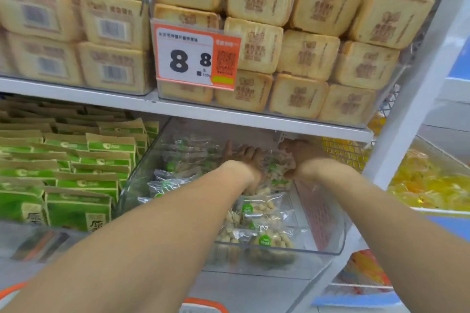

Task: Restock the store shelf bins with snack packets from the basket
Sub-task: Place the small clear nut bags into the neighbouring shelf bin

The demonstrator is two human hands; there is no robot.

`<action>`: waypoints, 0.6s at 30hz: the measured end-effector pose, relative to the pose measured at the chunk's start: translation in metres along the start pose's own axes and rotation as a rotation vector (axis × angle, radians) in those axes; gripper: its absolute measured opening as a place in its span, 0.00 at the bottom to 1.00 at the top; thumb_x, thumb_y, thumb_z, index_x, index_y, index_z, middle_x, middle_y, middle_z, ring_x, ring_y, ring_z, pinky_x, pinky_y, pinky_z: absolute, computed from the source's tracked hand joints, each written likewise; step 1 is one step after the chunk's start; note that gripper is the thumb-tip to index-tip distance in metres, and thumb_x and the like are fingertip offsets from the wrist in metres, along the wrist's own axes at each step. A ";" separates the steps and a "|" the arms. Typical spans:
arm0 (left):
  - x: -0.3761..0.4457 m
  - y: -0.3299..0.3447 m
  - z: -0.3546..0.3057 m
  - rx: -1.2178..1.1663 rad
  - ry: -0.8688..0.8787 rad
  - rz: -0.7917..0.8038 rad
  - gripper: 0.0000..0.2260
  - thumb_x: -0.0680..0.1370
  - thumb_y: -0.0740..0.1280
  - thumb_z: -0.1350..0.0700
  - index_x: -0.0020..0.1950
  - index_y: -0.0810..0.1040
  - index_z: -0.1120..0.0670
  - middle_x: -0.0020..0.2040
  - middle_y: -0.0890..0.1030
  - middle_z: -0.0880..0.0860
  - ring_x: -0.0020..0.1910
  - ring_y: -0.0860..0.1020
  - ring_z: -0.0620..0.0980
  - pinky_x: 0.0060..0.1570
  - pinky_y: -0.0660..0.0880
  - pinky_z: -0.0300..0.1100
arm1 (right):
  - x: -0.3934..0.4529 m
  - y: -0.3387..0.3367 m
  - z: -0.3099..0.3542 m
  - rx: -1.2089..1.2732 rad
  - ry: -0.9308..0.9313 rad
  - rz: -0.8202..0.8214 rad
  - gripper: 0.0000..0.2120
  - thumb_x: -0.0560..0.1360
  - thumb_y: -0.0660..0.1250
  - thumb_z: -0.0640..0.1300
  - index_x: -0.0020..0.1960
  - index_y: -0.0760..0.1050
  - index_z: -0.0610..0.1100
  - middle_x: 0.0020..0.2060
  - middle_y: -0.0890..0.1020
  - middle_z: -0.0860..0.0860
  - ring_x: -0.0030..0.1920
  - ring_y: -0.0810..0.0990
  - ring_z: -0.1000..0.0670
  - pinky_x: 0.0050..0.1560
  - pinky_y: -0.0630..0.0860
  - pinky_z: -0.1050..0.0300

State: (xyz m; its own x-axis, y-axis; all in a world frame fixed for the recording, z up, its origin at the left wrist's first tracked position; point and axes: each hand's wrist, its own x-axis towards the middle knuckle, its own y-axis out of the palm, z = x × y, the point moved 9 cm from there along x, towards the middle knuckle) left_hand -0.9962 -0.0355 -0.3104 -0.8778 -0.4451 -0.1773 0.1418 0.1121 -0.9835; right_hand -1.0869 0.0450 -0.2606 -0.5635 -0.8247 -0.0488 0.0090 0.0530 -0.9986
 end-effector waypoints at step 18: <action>-0.290 0.017 0.075 -0.850 0.114 -0.523 0.06 0.80 0.66 0.57 0.44 0.81 0.52 0.31 0.78 0.43 0.29 0.72 0.40 0.32 0.66 0.33 | -0.209 0.037 0.184 0.899 -0.486 -0.050 0.05 0.75 0.75 0.43 0.45 0.80 0.50 0.38 0.83 0.56 0.40 0.82 0.55 0.42 0.77 0.61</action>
State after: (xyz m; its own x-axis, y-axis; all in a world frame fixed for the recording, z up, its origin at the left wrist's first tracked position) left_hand -0.7048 0.0293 -0.2785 -0.7814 -0.5370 0.3178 -0.6088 0.5443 -0.5772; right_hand -0.8165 0.1159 -0.2914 -0.1863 -0.9641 0.1890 0.7237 -0.2648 -0.6373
